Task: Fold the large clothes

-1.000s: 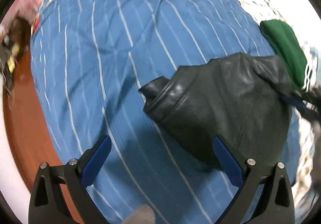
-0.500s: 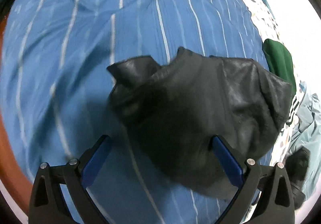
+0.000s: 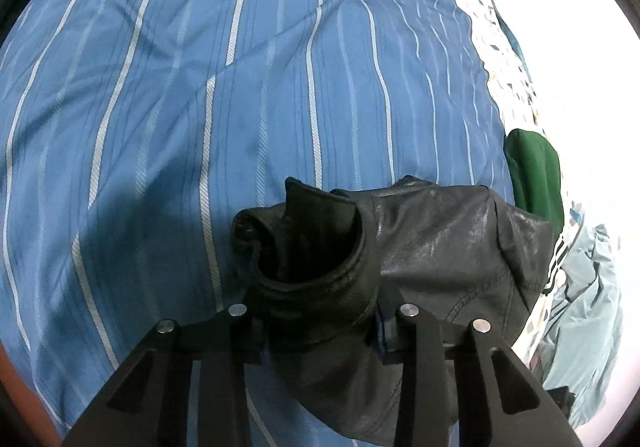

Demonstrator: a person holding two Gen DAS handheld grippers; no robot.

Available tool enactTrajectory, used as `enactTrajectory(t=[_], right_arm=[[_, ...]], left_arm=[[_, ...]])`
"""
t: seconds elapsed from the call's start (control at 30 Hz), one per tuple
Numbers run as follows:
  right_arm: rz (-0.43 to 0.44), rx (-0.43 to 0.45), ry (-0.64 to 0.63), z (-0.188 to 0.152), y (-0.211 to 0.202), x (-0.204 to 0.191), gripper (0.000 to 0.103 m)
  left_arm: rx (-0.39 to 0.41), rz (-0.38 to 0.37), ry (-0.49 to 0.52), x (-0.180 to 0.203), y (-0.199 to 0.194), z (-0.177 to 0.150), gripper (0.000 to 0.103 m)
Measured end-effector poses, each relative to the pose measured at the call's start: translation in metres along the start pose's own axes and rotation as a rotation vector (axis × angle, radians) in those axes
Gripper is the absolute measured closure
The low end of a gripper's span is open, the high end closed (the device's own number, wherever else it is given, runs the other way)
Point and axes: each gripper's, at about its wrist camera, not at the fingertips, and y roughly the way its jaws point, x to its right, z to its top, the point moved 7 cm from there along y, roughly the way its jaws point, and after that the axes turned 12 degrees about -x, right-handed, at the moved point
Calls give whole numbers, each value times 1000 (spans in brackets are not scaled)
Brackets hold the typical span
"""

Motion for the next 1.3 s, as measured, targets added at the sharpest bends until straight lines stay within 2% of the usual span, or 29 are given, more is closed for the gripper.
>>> enactTrajectory(t=[0.1, 0.2, 0.27, 0.33, 0.4, 0.5, 0.57, 0.63, 0.7, 0.83, 0.97, 1.17, 1.3], right_arm=[[-3, 53, -18, -3, -15, 0, 38], [-27, -9, -2, 9, -7, 29, 37], [6, -76, -1, 21, 18, 42, 37], [108, -137, -36, 34, 43, 40, 33], [144, -164, -78, 44, 59, 31, 29], [175, -176, -97, 53, 68, 21, 29], [182, -160, -95, 51, 65, 16, 31], [221, -122, -80, 48, 62, 8, 47], [266, -80, -66, 43, 56, 1, 53], [306, -17, -63, 31, 45, -24, 58], [306, 35, -53, 27, 31, -57, 60], [282, 130, -66, 46, -11, -103, 61], [287, 233, -90, 75, -51, -134, 62]], left_arm=[[-5, -3, 10, 1, 1, 1, 72], [-17, -14, 11, 2, 2, 3, 72], [-26, -19, 20, 0, 1, 2, 72], [-30, -28, 29, -1, 0, 3, 72], [-32, -38, 36, -3, -1, 4, 72], [-13, -47, 51, -3, -7, 12, 72], [2, -54, 64, -1, -14, 19, 72], [17, -73, 81, 3, -23, 29, 74], [22, -84, 106, 9, -33, 37, 74], [14, -112, 168, 29, -55, 56, 76], [-13, -144, 224, 57, -74, 79, 76], [-70, -194, 352, 134, -87, 121, 77], [-63, -253, 471, 215, -91, 149, 77]])
